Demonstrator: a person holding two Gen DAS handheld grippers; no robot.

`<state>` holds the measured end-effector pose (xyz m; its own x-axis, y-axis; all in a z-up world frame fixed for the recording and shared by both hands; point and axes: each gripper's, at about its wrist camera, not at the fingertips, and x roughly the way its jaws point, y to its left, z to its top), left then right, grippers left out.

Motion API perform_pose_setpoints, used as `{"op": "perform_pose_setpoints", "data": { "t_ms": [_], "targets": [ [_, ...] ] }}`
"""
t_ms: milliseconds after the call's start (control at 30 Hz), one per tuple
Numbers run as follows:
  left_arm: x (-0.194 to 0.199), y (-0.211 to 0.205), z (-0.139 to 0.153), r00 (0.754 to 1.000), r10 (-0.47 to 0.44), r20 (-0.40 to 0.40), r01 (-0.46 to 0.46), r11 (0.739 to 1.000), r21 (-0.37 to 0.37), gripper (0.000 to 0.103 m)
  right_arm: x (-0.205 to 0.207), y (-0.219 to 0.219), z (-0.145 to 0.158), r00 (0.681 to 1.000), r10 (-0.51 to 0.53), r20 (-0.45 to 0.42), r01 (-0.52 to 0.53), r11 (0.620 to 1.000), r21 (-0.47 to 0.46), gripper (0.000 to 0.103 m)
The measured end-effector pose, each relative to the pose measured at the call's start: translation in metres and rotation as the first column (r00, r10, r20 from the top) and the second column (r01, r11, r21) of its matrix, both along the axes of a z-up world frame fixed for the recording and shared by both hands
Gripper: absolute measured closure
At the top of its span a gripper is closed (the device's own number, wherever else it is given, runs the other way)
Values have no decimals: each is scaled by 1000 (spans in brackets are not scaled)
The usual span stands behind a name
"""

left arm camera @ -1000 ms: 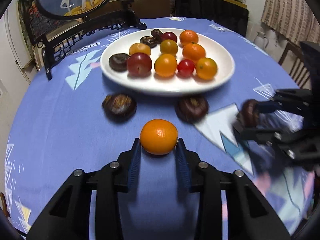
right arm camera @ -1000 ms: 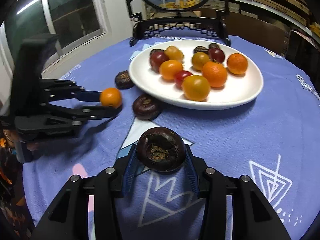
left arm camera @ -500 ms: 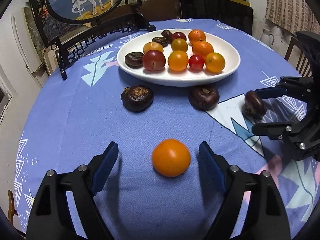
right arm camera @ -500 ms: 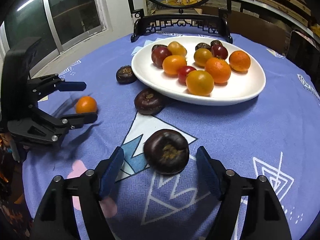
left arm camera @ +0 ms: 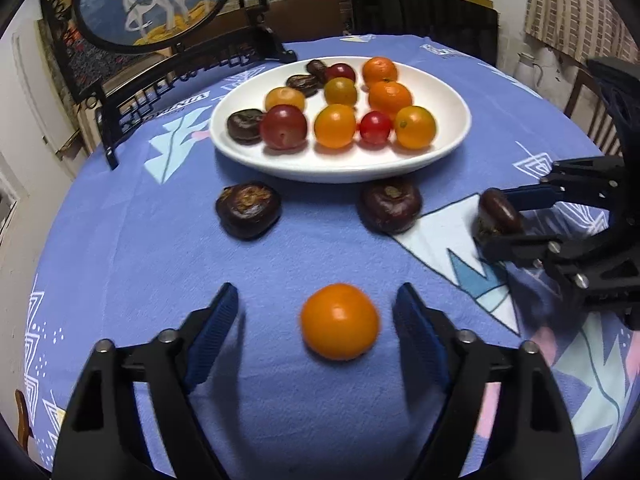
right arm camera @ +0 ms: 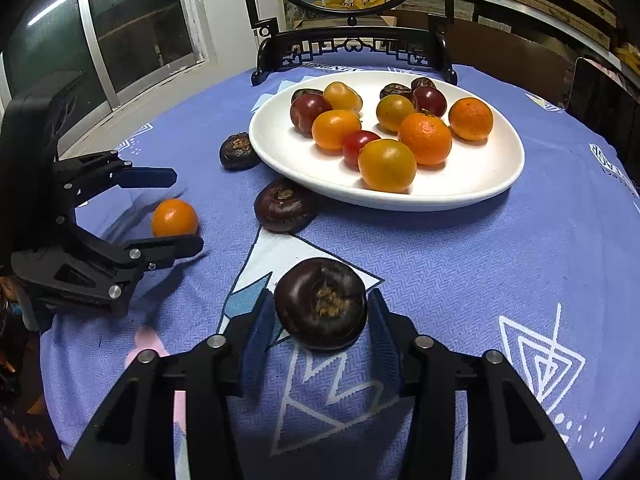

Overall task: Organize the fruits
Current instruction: 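Grasp a dark dried fruit with the right tool while the left tool grasps a tangerine, then carry both fruits over the white plate and open both tools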

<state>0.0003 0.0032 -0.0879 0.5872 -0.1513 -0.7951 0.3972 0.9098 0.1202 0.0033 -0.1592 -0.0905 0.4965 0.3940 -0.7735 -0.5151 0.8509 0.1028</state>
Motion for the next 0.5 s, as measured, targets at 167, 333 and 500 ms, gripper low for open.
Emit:
{"op": "perform_pose_setpoints", "data": {
  "t_ms": [167, 333, 500],
  "targets": [
    [-3, -6, -3, 999, -22, -28, 21, 1000, -9, 67, -1, -1, 1, 1000, -6, 9, 6, 1000, -9, 60],
    [-8, -4, 1, 1000, -12, -5, 12, 1000, -6, 67, -3, -2, 5, 999, -8, 33, 8, 1000, -1, 60],
    [-4, 0, 11, 998, 43, 36, -43, 999, 3, 67, -3, -4, 7, 999, -4, 36, 3, 1000, 17, 60]
  ]
}}
